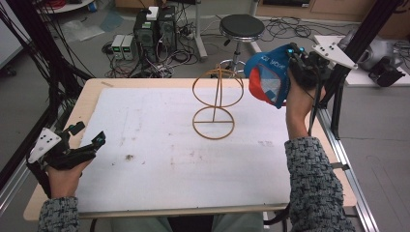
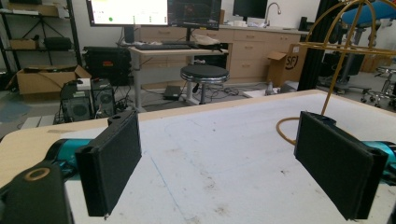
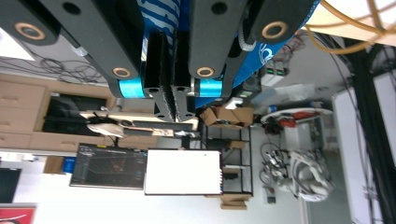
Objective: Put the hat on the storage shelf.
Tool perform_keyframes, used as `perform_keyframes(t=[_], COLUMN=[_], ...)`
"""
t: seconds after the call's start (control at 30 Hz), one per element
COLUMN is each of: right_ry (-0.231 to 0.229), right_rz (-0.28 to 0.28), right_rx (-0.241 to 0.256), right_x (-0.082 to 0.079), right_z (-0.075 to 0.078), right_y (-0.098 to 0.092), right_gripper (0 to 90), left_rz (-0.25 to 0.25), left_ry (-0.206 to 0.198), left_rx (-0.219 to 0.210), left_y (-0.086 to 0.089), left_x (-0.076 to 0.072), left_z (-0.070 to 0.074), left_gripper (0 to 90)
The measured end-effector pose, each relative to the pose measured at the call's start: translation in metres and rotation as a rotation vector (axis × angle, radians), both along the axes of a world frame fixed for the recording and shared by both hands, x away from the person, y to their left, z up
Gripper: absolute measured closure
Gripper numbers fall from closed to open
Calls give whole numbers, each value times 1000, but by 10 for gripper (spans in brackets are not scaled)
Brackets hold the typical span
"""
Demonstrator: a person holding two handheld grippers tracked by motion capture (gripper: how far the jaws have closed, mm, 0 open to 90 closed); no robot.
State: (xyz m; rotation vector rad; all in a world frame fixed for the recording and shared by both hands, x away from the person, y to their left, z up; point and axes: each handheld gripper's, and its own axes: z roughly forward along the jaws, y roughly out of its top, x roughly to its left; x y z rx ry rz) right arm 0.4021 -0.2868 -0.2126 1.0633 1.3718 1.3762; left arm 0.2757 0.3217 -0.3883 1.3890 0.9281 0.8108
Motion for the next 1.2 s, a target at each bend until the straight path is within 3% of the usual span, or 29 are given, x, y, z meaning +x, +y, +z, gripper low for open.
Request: perform_keyframes(t=[0.27,0.57,1.0,1.2], right_ry=[-21,-43,-29,22], right_rz=[46,134,219,277], right_rx=[28,69,108,101], right_x=[0,-3,-2,0], right_z=[12,24,23,11], right_y=[14,34,46,55], right_gripper=[880,880,879,879], left_rz=[-1,-1,1,1], left_ry=[-4,-5,-2,-2], left_rx=[-4,-3,-1,-1], left_y=[0,2,2,2], left_x=[0,-1,0,-1], left_z=[1,1,0,1], left_gripper=[152,152,152,152])
